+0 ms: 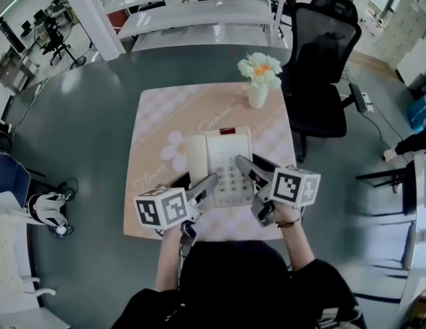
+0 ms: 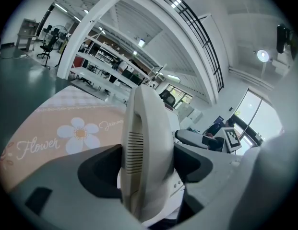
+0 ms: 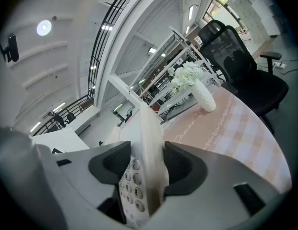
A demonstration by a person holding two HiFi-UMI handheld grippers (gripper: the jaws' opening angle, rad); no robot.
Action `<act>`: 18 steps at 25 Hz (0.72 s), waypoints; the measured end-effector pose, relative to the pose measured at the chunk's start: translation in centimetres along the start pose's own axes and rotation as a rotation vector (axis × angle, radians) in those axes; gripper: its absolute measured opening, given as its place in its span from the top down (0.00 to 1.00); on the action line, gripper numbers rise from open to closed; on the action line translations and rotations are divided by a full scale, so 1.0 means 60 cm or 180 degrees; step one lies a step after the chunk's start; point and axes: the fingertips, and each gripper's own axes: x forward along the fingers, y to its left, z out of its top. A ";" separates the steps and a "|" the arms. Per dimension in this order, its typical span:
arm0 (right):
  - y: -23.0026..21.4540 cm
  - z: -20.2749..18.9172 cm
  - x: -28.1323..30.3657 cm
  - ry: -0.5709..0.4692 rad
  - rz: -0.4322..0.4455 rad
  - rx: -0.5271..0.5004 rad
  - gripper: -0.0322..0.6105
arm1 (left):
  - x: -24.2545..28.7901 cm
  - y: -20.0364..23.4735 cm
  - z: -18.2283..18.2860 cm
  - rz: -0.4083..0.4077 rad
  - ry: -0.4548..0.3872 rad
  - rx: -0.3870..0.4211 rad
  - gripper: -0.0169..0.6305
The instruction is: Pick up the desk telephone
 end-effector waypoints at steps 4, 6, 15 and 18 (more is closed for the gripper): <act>0.008 0.003 -0.001 0.0006 0.0050 -0.0031 0.63 | -0.006 -0.005 0.001 0.0004 -0.0027 -0.0020 0.47; 0.011 0.004 -0.004 0.0008 0.0071 -0.0028 0.63 | -0.009 -0.009 0.003 0.0012 -0.0038 -0.0011 0.47; 0.017 0.008 0.004 0.0017 0.0180 -0.0060 0.63 | -0.012 -0.006 0.010 0.0104 -0.0091 0.0032 0.47; 0.016 0.008 0.004 0.0028 0.0190 -0.0055 0.63 | -0.013 -0.007 0.009 0.0111 -0.0099 0.0022 0.47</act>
